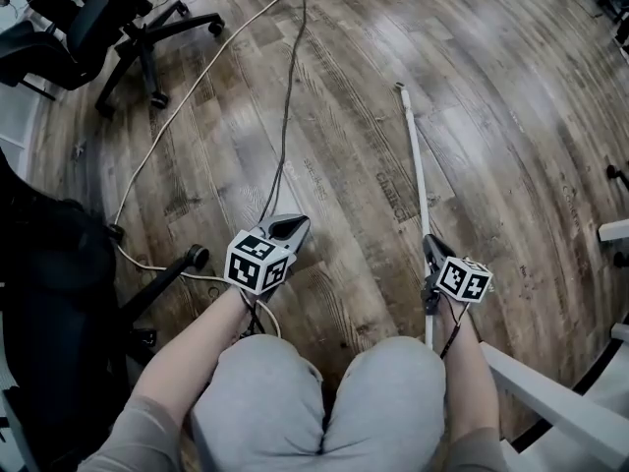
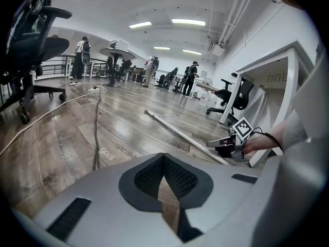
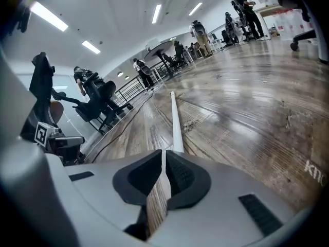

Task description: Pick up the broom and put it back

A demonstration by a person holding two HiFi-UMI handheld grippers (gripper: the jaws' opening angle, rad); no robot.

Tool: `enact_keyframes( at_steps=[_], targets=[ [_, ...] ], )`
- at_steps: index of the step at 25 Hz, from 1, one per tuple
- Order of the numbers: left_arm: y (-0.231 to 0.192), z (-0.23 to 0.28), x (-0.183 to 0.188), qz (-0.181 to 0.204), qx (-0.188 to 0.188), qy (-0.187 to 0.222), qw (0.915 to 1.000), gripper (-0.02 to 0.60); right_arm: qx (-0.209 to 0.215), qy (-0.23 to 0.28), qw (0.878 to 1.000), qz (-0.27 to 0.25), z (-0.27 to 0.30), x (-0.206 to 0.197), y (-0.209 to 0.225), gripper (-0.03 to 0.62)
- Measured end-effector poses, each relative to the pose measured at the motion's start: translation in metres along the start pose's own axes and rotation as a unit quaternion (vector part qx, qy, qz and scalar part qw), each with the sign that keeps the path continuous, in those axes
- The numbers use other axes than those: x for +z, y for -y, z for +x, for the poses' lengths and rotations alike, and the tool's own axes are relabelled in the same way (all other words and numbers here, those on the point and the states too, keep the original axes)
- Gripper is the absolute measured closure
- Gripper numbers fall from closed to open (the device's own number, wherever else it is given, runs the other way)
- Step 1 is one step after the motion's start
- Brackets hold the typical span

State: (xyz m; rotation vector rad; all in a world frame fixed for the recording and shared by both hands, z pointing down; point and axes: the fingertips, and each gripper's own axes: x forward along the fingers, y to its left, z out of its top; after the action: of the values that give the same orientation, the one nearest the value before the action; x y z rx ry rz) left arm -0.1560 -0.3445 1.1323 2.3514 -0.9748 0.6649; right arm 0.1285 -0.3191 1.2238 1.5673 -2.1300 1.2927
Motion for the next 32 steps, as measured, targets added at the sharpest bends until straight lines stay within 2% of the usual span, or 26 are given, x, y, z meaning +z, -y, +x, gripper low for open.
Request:
enact_keyframes(
  at_steps=[5,11,16,21,25,29,32],
  targets=[
    [0.004,-0.022,0.031,-0.001,0.005,0.001,1.0000,0.565,-0.005,0.005,1.000,-0.024,-0.035,0.031,-0.024,0.548],
    [0.040,-0.087,0.109,0.016,-0.002,-0.001,0.9999,0.565,0.002,0.024,0.996,-0.082,-0.121,0.107,-0.106,0.548],
    [0.079,-0.156,0.195,0.043,-0.015,0.004,0.9989,0.565,0.012,0.040,0.993,-0.108,-0.204,0.174,-0.193,0.548],
    [0.117,-0.238,0.290,0.061,-0.017,0.025,0.9977,0.565,0.031,0.062,0.990,-0.126,-0.292,0.240,-0.284,0.548],
    [0.157,-0.303,0.369,0.102,-0.017,0.045,0.9936,0.565,0.046,0.086,0.987,-0.130,-0.373,0.301,-0.350,0.548],
    [0.195,-0.362,0.441,0.124,-0.019,0.064,0.9900,0.565,0.061,0.112,0.982,-0.142,-0.448,0.361,-0.413,0.548],
    [0.218,-0.403,0.495,0.143,-0.017,0.094,0.9850,0.565,0.071,0.137,0.975,-0.160,-0.496,0.402,-0.455,0.548]
  ],
)
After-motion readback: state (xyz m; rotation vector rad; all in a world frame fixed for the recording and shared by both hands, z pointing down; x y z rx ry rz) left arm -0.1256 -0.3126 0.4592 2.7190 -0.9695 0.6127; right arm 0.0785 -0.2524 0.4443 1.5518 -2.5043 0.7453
